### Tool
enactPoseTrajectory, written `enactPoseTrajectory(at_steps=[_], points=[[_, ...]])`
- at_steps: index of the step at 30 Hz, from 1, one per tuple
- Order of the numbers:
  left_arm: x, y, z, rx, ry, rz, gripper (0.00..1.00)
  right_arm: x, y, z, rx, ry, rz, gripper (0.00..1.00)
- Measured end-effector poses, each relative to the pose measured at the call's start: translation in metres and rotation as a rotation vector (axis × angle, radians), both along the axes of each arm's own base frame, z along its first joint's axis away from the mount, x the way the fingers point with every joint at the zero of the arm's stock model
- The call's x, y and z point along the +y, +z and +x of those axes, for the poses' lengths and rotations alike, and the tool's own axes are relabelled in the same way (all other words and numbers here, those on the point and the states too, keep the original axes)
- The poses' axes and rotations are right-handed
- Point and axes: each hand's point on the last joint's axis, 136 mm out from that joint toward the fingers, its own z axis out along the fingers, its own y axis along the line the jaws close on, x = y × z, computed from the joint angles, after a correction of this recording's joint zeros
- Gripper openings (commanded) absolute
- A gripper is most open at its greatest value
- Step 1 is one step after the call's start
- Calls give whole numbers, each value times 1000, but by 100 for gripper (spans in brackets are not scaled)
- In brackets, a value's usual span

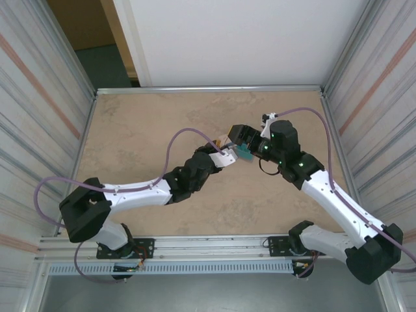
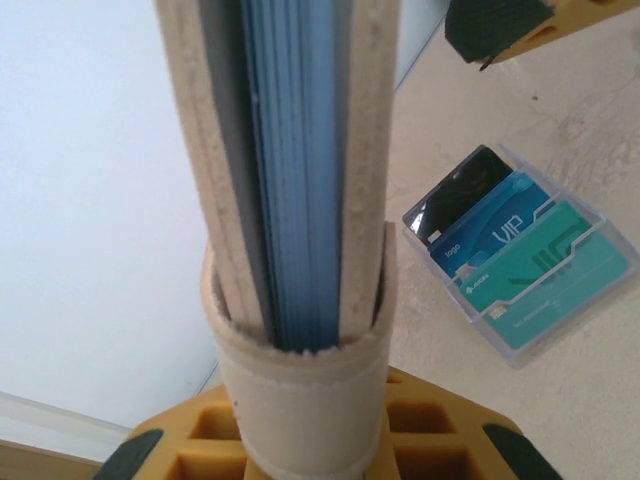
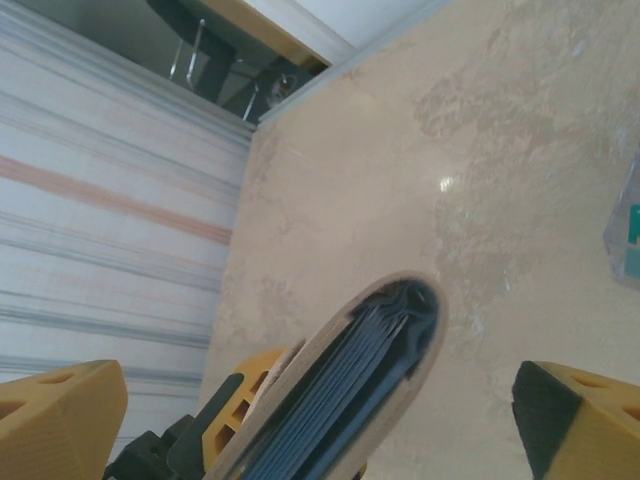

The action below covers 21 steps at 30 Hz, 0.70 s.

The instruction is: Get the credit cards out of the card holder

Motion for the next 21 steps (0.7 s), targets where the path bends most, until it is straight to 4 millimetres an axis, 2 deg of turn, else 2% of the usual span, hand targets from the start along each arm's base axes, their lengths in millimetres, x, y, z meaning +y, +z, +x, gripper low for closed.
enactPoseTrajectory(at_steps=[6, 10, 12, 18, 21], points=[[2, -4, 6, -27, 35, 39, 0, 4, -6, 2, 33, 2, 17, 74], [2, -6, 8, -39, 47, 55, 0, 8, -6, 5, 31, 11, 28, 73], [1, -6, 9, -42, 47, 55, 0, 10, -6, 6, 31, 15, 32, 68], [2, -7, 12, -52, 67, 64, 3, 17, -17, 11, 70, 24, 40, 34], [4, -7, 13, -55, 79, 72, 14, 18, -20, 13, 81, 22, 43, 19]])
